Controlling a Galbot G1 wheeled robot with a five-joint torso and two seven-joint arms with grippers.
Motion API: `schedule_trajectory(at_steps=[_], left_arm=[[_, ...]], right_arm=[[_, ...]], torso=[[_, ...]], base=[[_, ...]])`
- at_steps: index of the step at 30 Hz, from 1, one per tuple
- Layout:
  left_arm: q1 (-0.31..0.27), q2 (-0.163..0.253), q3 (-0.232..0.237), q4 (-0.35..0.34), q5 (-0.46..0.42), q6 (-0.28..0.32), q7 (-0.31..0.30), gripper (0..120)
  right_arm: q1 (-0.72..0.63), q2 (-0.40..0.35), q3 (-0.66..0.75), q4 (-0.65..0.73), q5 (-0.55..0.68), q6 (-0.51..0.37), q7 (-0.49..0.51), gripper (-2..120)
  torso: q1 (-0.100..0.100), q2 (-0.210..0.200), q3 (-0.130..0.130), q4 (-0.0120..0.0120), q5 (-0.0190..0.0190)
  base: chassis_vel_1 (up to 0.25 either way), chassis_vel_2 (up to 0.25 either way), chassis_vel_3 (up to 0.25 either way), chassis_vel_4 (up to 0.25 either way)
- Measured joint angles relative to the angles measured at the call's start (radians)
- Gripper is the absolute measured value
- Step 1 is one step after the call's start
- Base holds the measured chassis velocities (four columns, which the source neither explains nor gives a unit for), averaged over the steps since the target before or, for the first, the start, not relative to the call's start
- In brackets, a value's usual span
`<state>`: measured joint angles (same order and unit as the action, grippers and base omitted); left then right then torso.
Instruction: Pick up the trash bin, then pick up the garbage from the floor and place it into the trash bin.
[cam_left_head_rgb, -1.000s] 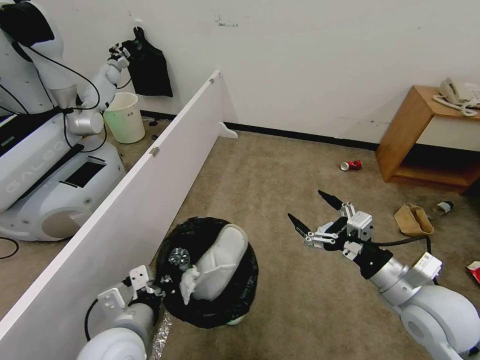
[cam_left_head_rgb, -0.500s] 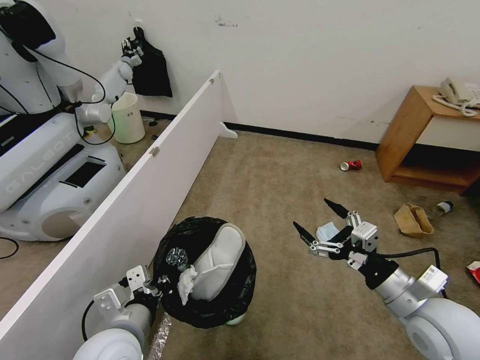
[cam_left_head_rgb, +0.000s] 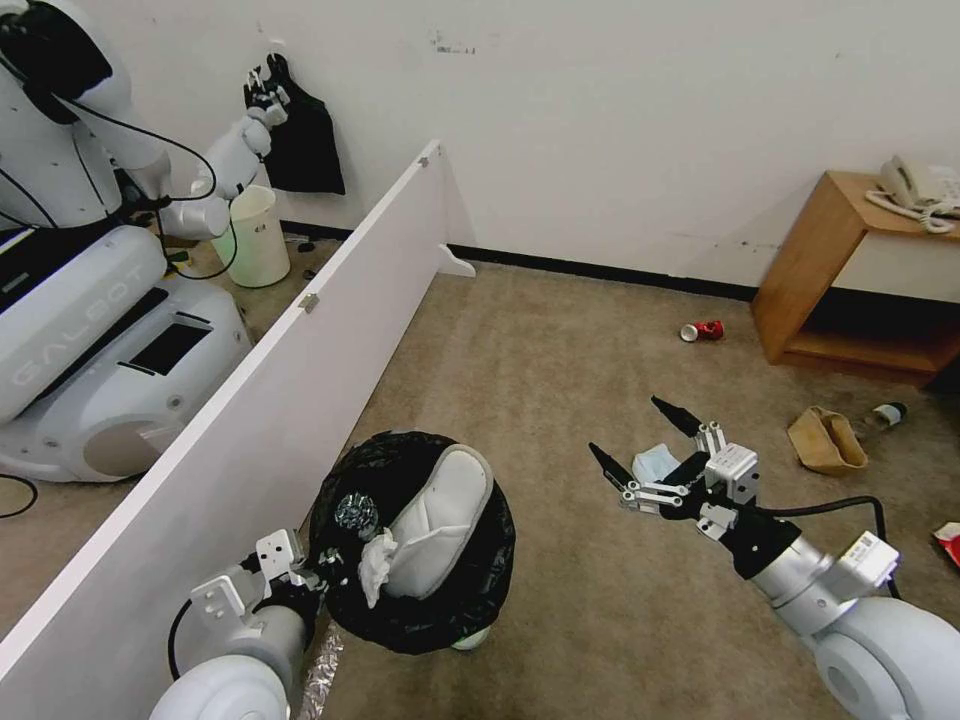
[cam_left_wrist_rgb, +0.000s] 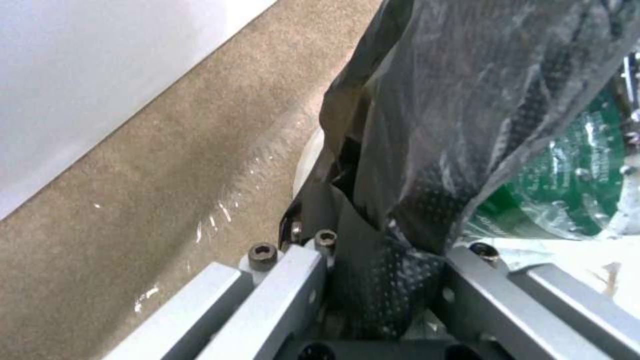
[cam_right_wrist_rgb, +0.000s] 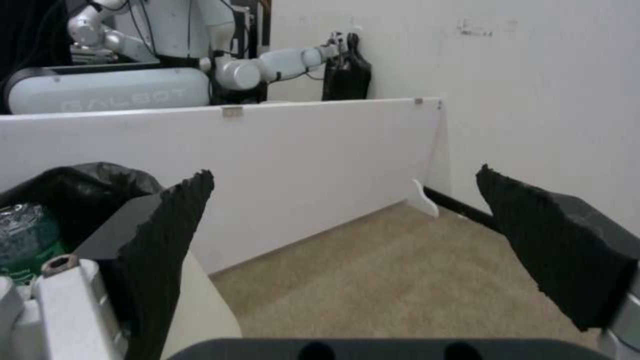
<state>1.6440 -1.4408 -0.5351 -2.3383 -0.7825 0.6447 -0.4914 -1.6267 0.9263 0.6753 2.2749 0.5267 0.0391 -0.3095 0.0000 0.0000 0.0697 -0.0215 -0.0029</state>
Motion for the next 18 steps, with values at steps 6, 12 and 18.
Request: schedule_trajectory(at_steps=[6,12,18], left_arm=[[0.002,-0.002,0.002,0.001,-0.002,-0.003,-0.001,0],[0.002,-0.004,0.002,0.002,0.000,-0.003,-0.001,0],[0.002,-0.003,0.002,0.002,0.001,-0.004,-0.001,0]], right_arm=[[-0.001,-0.001,0.001,0.003,0.001,0.000,0.000,100],[-0.007,0.000,0.002,0.004,0.000,-0.001,0.000,100],[-0.011,0.003,0.004,0.005,-0.003,-0.002,-0.003,100]], torso=[[0.000,0.000,0.000,0.0000,0.0000],[0.000,0.000,0.000,-0.0001,0.0000],[0.000,0.000,0.000,-0.0001,0.0000]], base=[[0.000,0.000,0.000,0.000],[0.000,0.000,0.000,0.000],[0.000,0.000,0.000,0.000]])
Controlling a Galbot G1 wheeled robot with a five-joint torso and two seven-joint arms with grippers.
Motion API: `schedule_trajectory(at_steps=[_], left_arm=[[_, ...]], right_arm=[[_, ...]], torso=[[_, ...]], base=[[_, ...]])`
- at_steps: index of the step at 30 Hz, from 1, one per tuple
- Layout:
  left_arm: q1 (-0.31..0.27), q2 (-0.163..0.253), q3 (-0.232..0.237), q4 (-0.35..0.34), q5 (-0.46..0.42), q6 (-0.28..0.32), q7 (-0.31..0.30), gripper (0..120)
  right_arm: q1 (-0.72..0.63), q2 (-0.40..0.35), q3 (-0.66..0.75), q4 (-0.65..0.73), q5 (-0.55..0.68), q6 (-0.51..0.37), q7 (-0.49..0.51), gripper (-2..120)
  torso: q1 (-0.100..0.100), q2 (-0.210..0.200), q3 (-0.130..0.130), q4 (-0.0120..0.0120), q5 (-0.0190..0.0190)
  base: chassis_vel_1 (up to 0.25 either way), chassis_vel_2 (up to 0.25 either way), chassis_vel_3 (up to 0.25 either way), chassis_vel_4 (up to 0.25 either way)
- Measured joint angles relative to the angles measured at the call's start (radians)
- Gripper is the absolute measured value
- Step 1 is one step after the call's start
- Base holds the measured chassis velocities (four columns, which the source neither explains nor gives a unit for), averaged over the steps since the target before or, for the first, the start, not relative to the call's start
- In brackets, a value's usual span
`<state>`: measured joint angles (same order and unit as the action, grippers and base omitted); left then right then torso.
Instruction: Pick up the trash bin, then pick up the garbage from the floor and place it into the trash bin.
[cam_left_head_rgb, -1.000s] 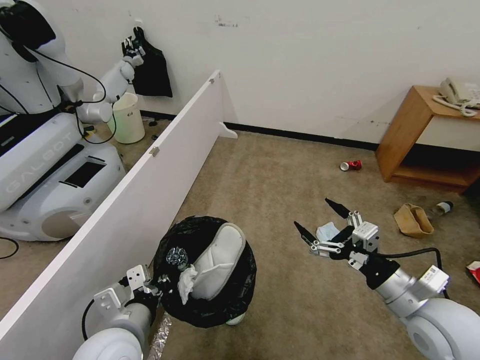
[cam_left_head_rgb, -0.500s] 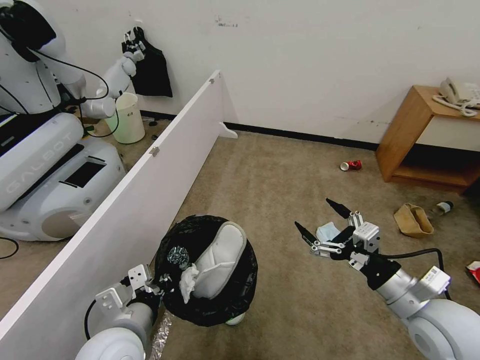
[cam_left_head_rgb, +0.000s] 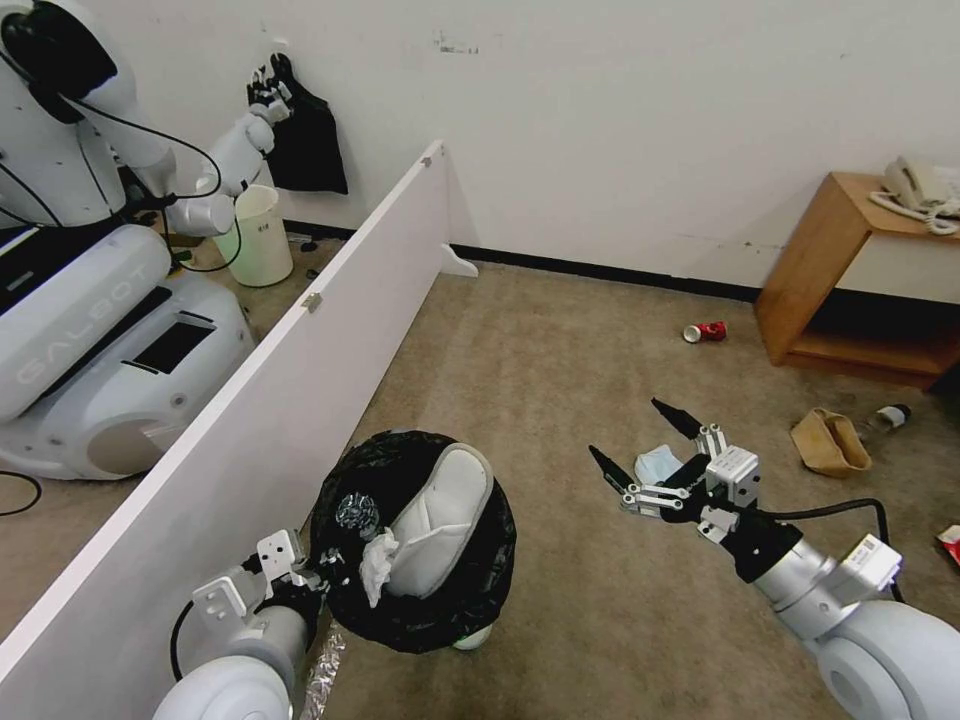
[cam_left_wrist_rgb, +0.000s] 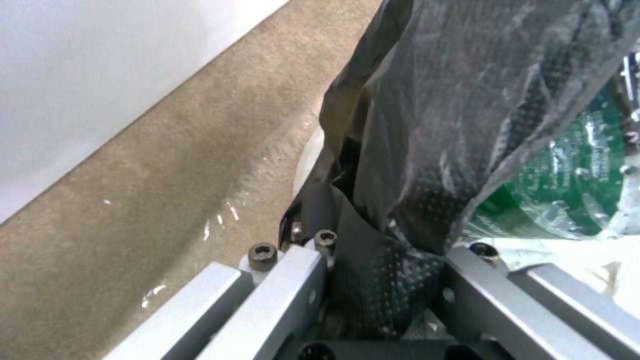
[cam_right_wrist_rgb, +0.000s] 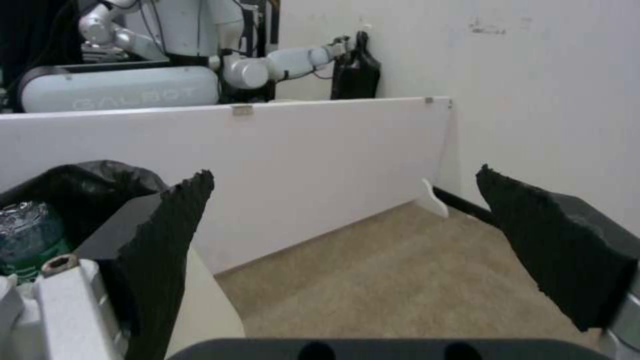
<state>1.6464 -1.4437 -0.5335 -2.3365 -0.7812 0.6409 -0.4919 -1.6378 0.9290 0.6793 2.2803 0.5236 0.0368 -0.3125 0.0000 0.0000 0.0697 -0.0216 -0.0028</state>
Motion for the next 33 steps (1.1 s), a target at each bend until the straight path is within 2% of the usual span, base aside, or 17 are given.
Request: schedule_trajectory(at_steps=[9,12,17,22,33], left_arm=[[-0.001,-0.003,0.003,0.005,0.004,-0.003,0.001,0],[-0.001,-0.002,0.002,0.007,0.010,-0.005,0.001,0],[-0.002,0.000,0.000,0.008,0.015,-0.005,0.004,0],[-0.003,0.000,-0.001,0.011,0.017,-0.006,0.006,0],[-0.007,-0.002,-0.001,0.018,0.010,-0.008,0.006,0]], right_arm=[[-0.002,0.004,0.000,0.000,-0.005,-0.001,-0.003,100],[-0.002,0.007,-0.005,0.000,-0.005,-0.001,-0.003,100],[-0.001,0.008,-0.009,-0.003,-0.004,0.001,-0.003,100],[0.003,0.007,-0.011,-0.007,-0.002,0.002,-0.003,100],[0.011,0.005,-0.023,-0.018,0.001,0.004,-0.002,100]], torso=[[0.000,0.000,0.000,0.0001,0.0000],[0.000,0.000,0.000,0.0009,-0.0001],[0.000,0.000,0.000,-0.0006,0.0000],[0.000,0.000,0.000,0.0003,-0.0001],[0.000,0.000,0.000,0.0001,0.0000]], base=[[0.061,0.067,0.065,0.063],[0.059,0.074,0.082,0.061],[0.008,0.005,0.014,0.011],[0.000,0.000,0.000,0.000],[0.000,0.000,0.000,0.000]])
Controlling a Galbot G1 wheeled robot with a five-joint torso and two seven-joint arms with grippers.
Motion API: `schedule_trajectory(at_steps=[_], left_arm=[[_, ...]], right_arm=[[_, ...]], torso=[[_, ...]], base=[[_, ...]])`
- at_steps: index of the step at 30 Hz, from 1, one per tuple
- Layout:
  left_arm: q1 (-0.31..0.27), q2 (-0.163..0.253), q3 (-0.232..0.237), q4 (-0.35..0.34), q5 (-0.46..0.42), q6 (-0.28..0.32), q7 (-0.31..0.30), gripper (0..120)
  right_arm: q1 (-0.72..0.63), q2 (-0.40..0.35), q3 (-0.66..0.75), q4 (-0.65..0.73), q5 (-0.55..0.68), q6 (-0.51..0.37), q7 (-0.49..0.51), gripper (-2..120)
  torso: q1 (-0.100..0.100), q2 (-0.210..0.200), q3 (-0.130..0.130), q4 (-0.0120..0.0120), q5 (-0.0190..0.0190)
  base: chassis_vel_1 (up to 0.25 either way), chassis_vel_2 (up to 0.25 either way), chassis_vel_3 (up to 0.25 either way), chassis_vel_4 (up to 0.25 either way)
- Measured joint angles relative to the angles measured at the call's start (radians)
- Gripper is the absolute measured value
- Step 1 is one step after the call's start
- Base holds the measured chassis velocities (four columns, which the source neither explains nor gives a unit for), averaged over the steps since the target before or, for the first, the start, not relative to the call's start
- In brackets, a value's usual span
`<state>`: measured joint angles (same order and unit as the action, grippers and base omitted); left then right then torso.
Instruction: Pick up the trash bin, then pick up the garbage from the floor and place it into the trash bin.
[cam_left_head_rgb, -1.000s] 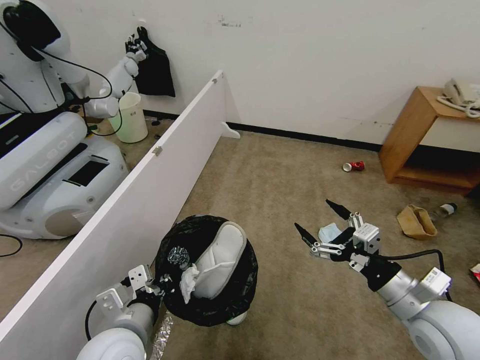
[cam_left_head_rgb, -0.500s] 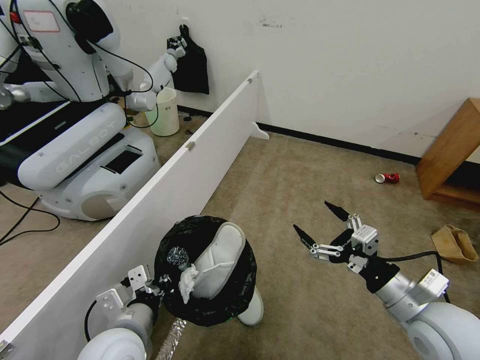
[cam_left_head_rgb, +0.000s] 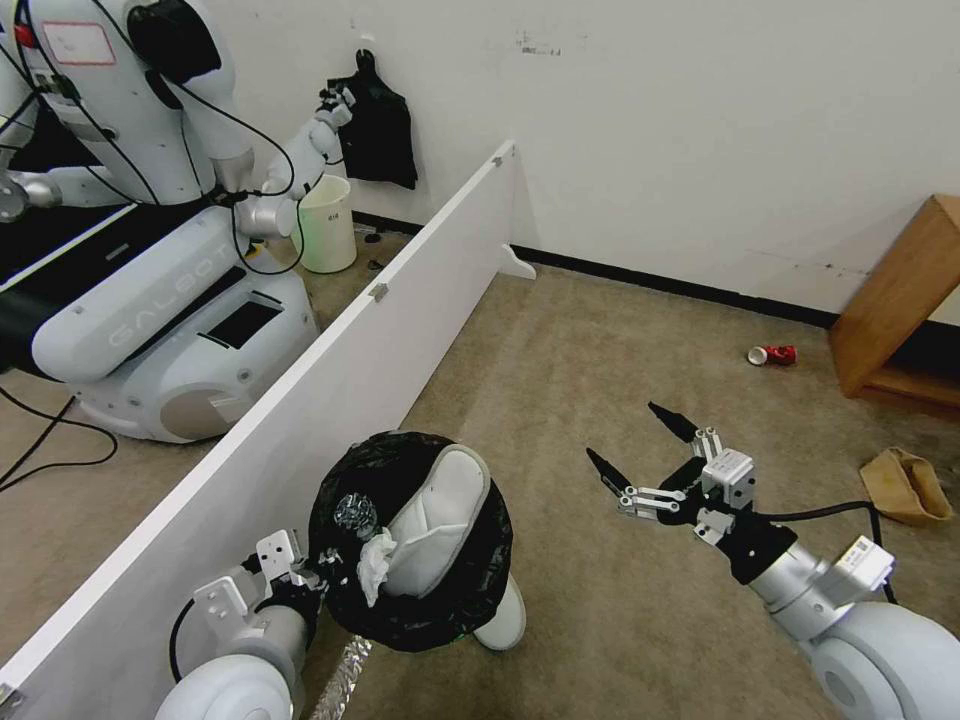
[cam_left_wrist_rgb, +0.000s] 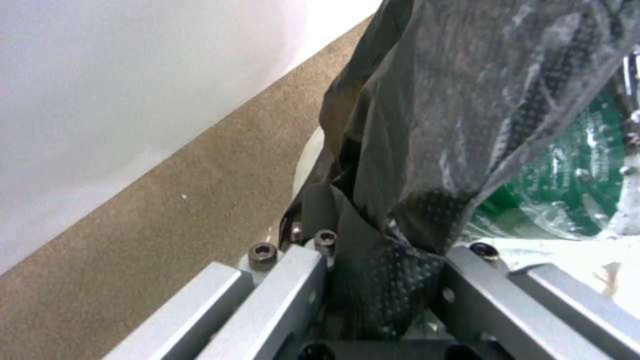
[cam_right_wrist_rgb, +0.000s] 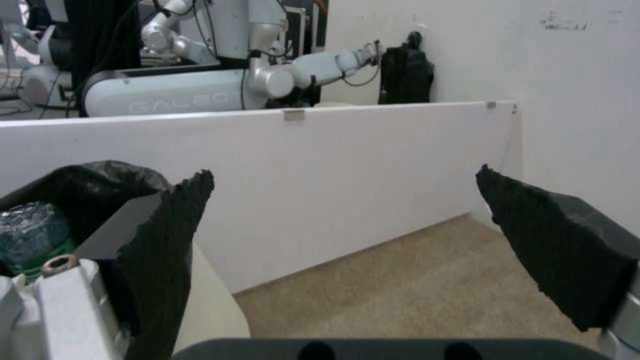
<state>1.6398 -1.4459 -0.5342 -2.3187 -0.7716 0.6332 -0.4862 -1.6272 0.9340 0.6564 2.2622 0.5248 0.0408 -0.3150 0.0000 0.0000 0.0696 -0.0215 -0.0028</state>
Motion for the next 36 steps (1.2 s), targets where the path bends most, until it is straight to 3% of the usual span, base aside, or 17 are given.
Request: schedule_trajectory(at_steps=[21,28,36], left_arm=[[0.000,-0.004,-0.003,0.002,0.010,-0.001,0.002,0],[0.005,-0.006,-0.003,-0.001,0.019,-0.002,0.004,0],[0.009,-0.010,-0.004,-0.002,0.032,-0.005,0.012,0]], right_arm=[[0.012,-0.008,-0.028,-0.014,0.004,0.000,0.004,100],[0.035,-0.011,-0.063,-0.060,0.011,-0.002,0.036,100],[0.107,-0.020,-0.131,-0.130,0.017,-0.017,0.073,100]], torso=[[0.000,0.000,0.000,0.0005,-0.0001],[0.000,0.000,0.000,-0.0005,0.0000],[0.000,0.000,0.000,0.0001,0.0000]], base=[[0.025,0.021,0.026,0.024],[0.009,0.010,0.006,0.005],[0.000,0.000,0.000,0.000]])
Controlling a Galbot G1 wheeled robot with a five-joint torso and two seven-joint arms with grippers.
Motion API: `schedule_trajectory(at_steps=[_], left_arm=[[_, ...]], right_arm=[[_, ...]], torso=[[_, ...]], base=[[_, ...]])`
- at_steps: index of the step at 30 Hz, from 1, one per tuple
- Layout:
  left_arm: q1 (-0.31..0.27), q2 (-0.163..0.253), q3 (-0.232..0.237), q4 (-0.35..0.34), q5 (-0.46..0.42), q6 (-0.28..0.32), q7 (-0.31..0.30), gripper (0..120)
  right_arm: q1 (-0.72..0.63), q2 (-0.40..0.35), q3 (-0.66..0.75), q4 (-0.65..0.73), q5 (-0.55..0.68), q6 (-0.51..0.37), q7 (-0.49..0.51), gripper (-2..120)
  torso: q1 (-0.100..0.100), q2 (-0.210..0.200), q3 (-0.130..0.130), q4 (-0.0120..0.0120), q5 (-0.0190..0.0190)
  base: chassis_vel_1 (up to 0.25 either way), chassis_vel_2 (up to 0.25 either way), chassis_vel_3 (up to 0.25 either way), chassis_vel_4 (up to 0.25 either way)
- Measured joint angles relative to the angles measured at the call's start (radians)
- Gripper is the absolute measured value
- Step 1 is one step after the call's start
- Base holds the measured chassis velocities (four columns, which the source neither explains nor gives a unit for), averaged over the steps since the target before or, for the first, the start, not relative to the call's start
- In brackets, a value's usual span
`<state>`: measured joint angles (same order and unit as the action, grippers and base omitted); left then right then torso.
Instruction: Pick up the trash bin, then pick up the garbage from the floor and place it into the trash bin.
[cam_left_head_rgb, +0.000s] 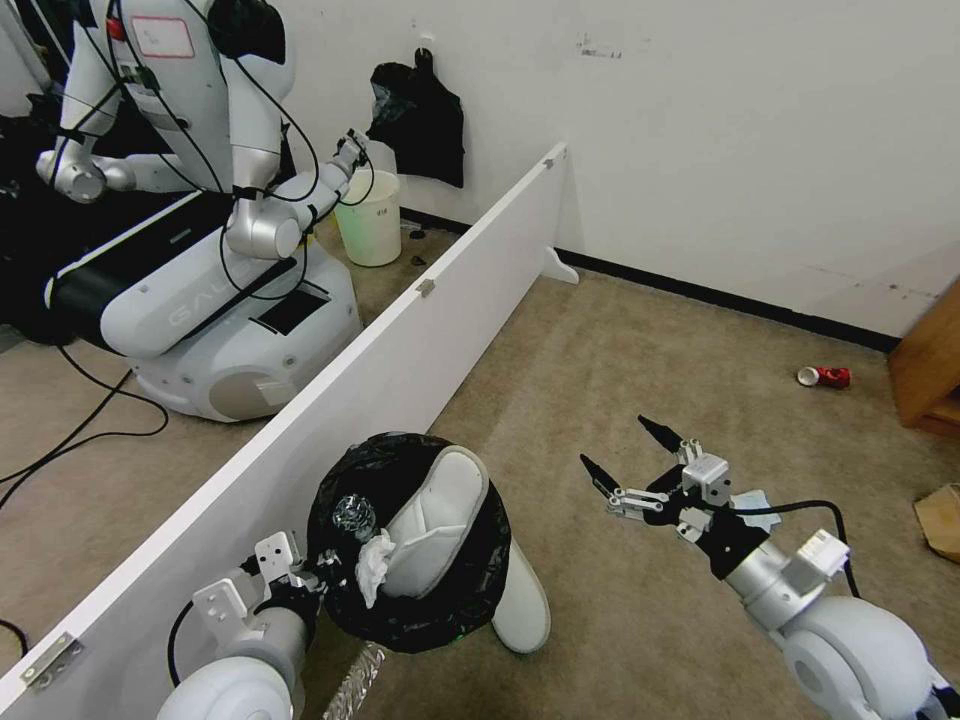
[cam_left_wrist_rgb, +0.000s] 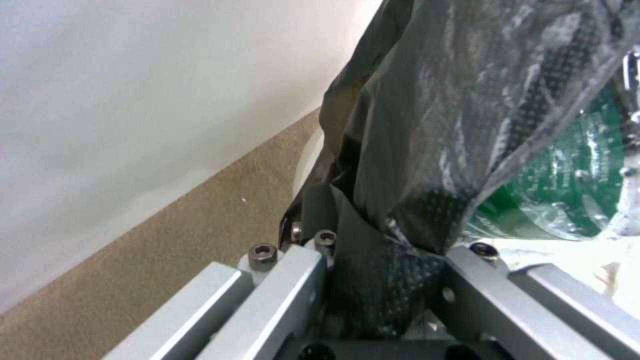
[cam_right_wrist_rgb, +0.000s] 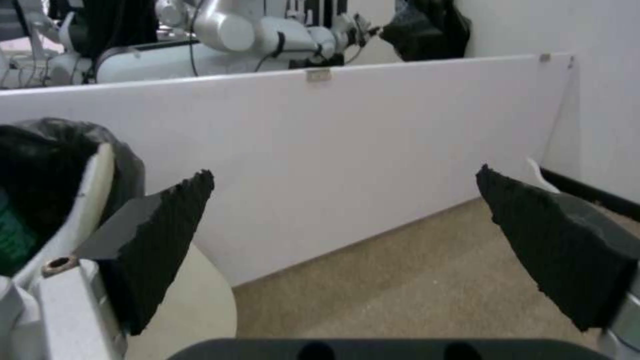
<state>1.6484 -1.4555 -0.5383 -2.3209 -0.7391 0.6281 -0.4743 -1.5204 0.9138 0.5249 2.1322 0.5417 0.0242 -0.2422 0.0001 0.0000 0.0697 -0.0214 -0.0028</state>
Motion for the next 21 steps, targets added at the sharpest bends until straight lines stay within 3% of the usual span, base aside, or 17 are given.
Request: schedule_trajectory(at_steps=[11,21], left_arm=[[-0.005,0.012,-0.025,0.001,0.000,-0.004,0.000,0],[-0.017,0.018,-0.054,0.010,0.008,-0.001,-0.020,0]], right_arm=[[0.114,-0.011,-0.119,-0.112,0.016,-0.047,0.069,100],[0.140,-0.036,-0.204,-0.168,0.014,-0.096,0.111,100]], torso=[[0.000,0.000,0.000,0.0000,-0.0001],[0.000,0.000,0.000,-0.0001,-0.0001]], base=[[0.000,0.000,0.000,0.000],[0.000,0.000,0.000,0.000]])
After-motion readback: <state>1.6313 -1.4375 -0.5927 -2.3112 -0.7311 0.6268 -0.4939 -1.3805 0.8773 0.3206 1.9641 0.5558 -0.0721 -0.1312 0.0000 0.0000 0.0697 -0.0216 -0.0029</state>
